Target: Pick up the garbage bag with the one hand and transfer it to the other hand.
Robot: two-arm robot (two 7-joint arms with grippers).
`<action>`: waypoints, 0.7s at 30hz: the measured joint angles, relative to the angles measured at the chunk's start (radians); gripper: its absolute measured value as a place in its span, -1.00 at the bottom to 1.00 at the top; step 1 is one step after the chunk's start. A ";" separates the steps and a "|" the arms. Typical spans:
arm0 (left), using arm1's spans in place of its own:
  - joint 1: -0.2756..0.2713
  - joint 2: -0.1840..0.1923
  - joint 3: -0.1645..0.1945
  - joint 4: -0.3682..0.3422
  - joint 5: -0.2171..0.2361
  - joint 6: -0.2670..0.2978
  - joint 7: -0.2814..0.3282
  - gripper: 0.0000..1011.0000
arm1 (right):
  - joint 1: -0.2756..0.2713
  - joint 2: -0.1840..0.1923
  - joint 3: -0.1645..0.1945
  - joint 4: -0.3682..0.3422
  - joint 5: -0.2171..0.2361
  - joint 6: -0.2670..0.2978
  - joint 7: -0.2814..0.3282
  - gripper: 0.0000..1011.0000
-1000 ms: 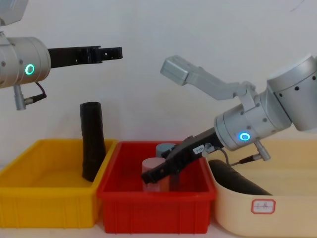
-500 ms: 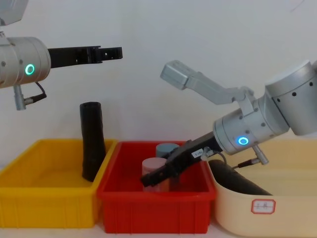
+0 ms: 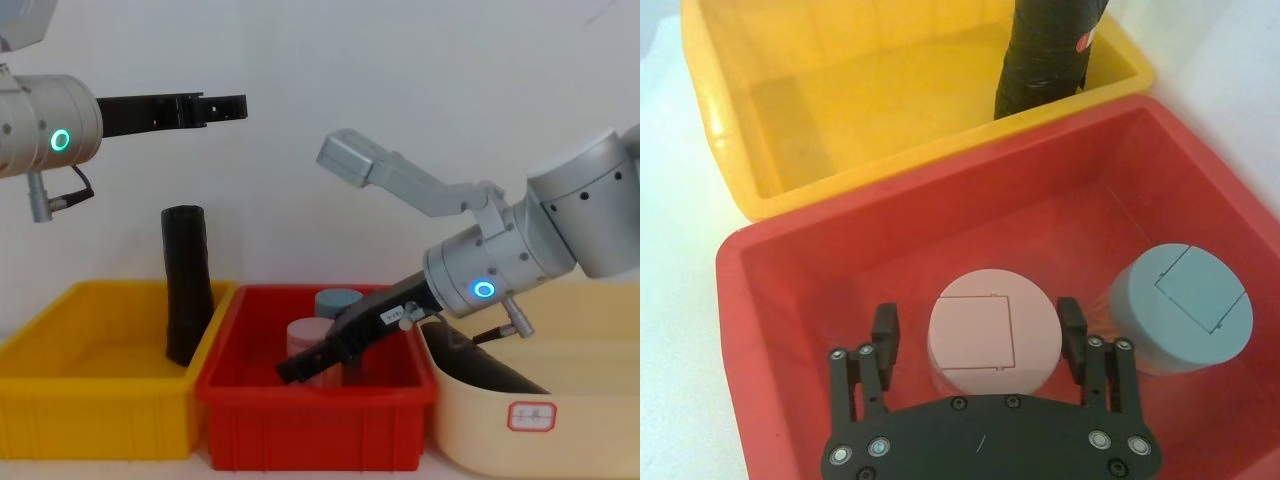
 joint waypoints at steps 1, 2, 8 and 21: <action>0.000 0.000 0.000 0.000 0.000 0.000 0.000 0.98 | 0.001 -0.001 0.000 0.003 0.000 -0.002 0.002 0.90; 0.000 0.000 0.000 0.000 0.000 0.000 0.000 0.98 | 0.002 -0.002 0.000 0.005 -0.001 -0.002 0.002 0.84; 0.000 0.000 0.000 0.000 0.000 0.000 0.000 0.98 | 0.005 -0.007 0.001 0.016 -0.002 -0.008 0.006 0.48; 0.000 0.000 0.000 0.000 0.000 0.000 0.000 0.98 | 0.003 -0.007 0.005 0.013 -0.004 -0.008 0.008 0.32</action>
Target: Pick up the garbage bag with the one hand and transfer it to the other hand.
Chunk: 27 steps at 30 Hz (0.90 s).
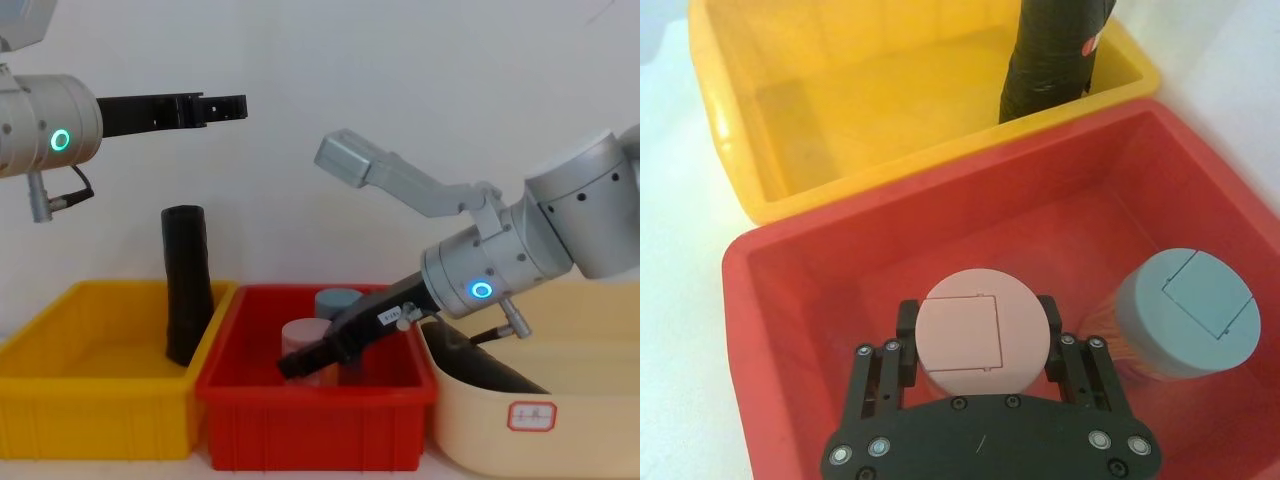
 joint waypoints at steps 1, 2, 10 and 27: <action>0.000 0.000 0.000 0.000 0.000 0.000 0.000 0.98 | -0.005 0.004 0.003 -0.012 0.000 0.004 -0.001 0.32; 0.000 0.000 0.000 0.000 0.000 0.000 0.000 0.98 | -0.011 0.010 0.006 -0.027 0.000 0.010 -0.002 0.32; 0.000 0.000 0.000 0.000 0.000 0.000 0.000 0.98 | -0.058 0.059 0.030 -0.162 0.012 0.056 -0.029 0.32; 0.000 0.000 0.000 0.000 0.000 0.000 0.000 0.98 | -0.207 0.229 0.143 -0.601 0.057 0.175 -0.160 0.32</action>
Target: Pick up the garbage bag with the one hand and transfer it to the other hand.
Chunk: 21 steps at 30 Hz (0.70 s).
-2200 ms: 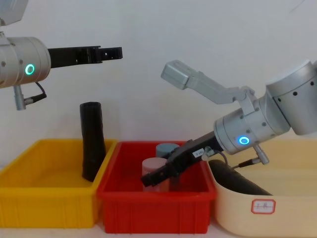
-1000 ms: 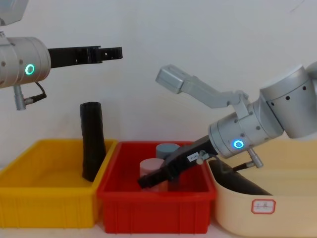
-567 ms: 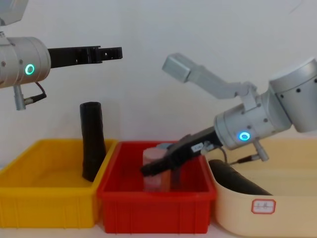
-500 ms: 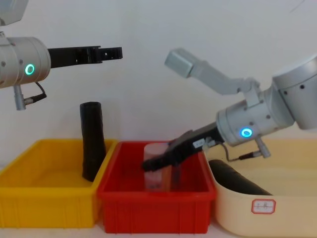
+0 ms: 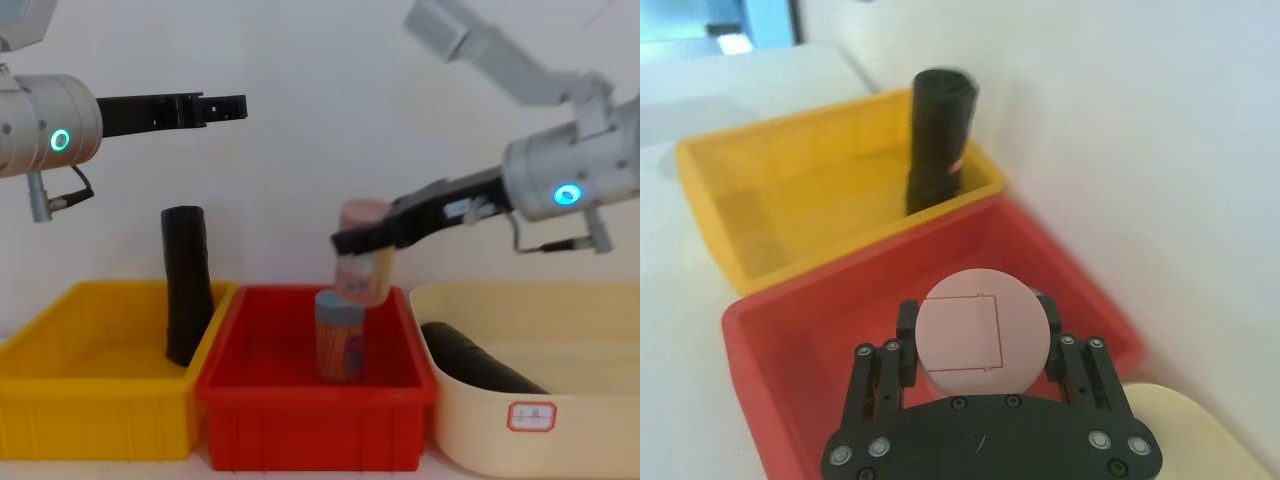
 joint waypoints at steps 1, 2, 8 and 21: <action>0.000 0.000 0.000 0.000 0.000 0.000 0.000 0.98 | -0.016 0.017 0.015 -0.042 0.004 0.010 -0.018 0.32; 0.000 0.000 0.000 0.000 0.000 0.000 0.000 0.98 | -0.023 0.025 0.022 -0.060 0.005 0.013 -0.024 0.32; 0.000 0.000 0.000 0.000 0.000 0.000 0.000 0.98 | -0.081 0.082 0.080 -0.192 0.018 0.049 -0.089 0.32; 0.000 0.000 0.000 0.000 0.000 0.000 0.000 0.98 | -0.192 0.174 0.172 -0.349 0.022 0.124 -0.191 0.32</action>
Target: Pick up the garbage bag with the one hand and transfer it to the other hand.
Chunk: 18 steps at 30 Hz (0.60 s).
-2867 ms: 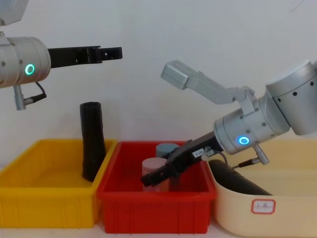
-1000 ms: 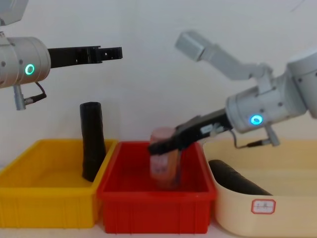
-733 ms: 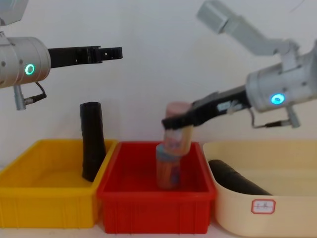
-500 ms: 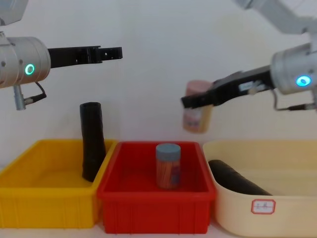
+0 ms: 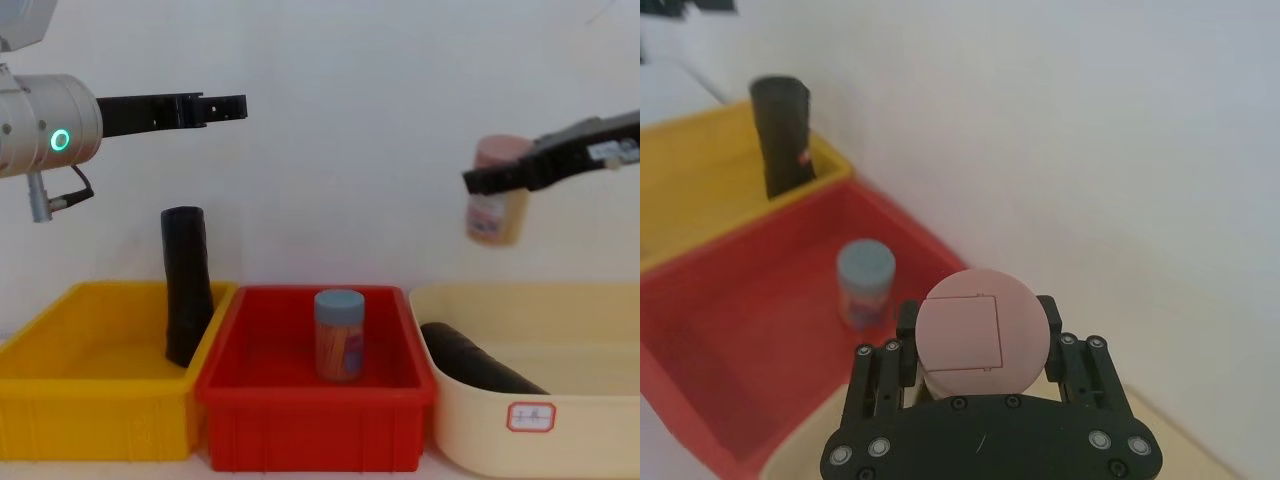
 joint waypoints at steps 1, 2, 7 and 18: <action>0.000 0.000 0.000 0.000 0.000 0.000 0.000 0.98 | -0.006 0.004 0.003 -0.003 0.000 0.003 -0.003 0.32; 0.000 0.000 0.000 0.000 0.000 0.000 0.000 0.98 | -0.009 0.006 0.005 -0.004 0.001 0.007 -0.004 0.32; 0.000 0.000 0.000 0.000 0.000 0.000 0.000 0.98 | -0.038 0.021 0.018 0.001 0.004 0.025 -0.011 0.32; 0.000 0.000 0.000 0.000 0.000 0.000 0.000 0.98 | -0.069 0.036 0.031 0.026 0.007 0.036 -0.011 0.76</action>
